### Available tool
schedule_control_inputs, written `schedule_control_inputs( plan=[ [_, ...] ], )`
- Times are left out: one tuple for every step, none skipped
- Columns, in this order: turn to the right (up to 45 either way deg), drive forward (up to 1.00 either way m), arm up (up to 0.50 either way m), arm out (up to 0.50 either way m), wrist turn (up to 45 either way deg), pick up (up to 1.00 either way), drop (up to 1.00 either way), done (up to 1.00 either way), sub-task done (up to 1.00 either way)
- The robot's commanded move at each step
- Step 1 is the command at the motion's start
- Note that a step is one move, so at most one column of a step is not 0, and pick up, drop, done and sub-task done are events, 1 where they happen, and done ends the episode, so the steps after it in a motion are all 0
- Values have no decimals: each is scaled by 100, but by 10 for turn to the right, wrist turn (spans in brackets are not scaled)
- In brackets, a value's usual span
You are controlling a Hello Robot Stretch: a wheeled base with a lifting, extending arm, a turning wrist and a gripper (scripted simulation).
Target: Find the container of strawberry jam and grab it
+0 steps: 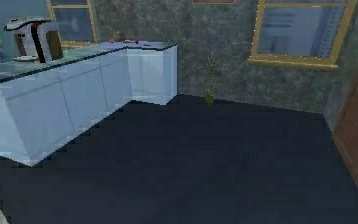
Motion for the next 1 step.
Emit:
schedule_control_inputs(
  plan=[
    [0, 55, 0, 0, 0, 0, 0, 0, 0]
  ],
)
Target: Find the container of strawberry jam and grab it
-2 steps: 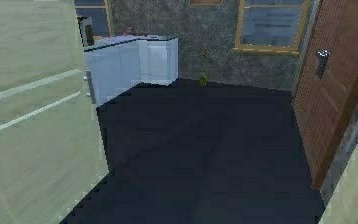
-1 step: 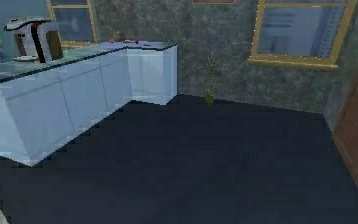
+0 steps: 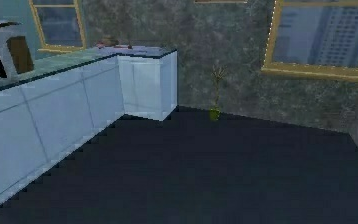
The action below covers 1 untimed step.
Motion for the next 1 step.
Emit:
schedule_control_inputs(
  plan=[
    [-90, 0, 0, 0, 0, 0, 0, 0, 0]
  ],
)
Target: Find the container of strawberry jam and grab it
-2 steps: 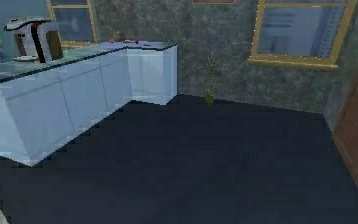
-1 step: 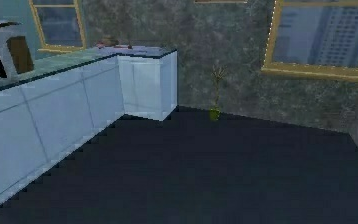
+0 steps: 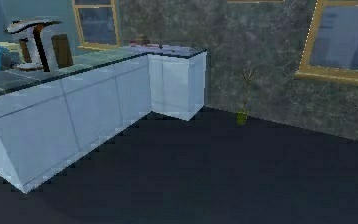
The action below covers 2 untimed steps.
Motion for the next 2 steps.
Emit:
schedule_control_inputs(
  plan=[
    [-30, 0, 0, 0, 0, 0, 0, 0, 0],
    [450, 0, 0, 0, 0, 0, 0, 0, 0]
  ],
)
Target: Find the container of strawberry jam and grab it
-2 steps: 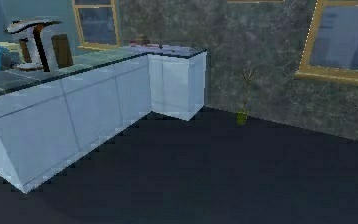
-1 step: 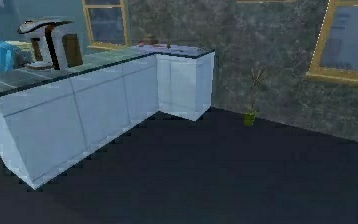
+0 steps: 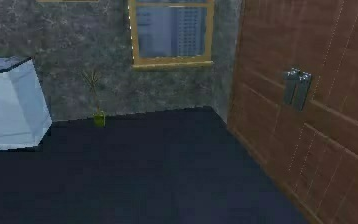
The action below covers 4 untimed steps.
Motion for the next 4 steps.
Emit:
schedule_control_inputs(
  plan=[
    [450, 0, 0, 0, 0, 0, 0, 0, 0],
    [450, 0, 0, 0, 0, 0, 0, 0, 0],
    [300, 0, 0, 0, 0, 0, 0, 0, 0],
    [0, 20, 0, 0, 0, 0, 0, 0, 0]
  ],
)
